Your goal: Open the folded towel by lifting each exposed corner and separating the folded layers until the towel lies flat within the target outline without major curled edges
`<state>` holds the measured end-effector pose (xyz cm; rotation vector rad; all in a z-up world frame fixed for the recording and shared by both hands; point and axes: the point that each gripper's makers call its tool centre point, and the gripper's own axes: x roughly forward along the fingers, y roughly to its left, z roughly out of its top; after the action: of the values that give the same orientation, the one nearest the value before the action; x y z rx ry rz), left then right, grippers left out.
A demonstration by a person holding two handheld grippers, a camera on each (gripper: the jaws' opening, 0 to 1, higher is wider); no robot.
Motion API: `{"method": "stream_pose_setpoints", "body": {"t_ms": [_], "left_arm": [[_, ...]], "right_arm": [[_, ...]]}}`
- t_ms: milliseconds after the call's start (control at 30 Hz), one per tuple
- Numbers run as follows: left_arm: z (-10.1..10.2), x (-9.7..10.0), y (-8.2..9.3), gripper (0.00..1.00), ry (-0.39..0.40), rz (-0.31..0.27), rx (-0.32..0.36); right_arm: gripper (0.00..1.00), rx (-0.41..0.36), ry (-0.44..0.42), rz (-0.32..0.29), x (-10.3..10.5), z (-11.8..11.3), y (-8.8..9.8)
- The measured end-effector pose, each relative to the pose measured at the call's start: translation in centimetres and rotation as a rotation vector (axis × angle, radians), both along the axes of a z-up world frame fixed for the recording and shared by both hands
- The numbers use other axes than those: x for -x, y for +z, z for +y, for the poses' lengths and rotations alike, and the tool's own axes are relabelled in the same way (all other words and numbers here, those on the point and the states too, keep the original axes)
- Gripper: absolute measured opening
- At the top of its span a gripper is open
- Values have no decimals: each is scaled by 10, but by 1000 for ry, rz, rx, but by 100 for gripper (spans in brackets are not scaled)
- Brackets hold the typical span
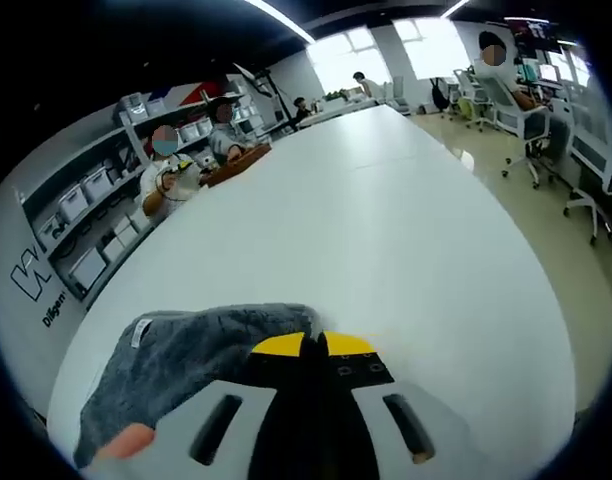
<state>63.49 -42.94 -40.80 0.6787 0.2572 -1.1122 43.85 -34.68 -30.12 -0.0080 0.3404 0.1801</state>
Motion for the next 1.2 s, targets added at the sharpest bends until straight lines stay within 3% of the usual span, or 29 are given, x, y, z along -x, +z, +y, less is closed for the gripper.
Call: {"method": "stream_pose_setpoints", "body": {"t_ms": [433,667,800,867,933,1200], "left_arm": [[16,-13,16,2,40,10,12],[44,-32,36,2,103,-20,17],[70,-43,49,2,140,-39,15],[72,-44,50,2,144,-40,16],[92,-53,59,2,179,-37,35],[133,-67,60,2,235,-56,18]], "right_arm": [[99,-17,-25,-1,4,-7,0],[99,-29,-26,-4,4,-7,0],[99,-33,-21,-5,4,-4,0],[99,-32,-21,-5,4,-4,0],[99,-29,-22,-5,4,-2,0],[99,-23,-26,-4,5,-1,1]]}}
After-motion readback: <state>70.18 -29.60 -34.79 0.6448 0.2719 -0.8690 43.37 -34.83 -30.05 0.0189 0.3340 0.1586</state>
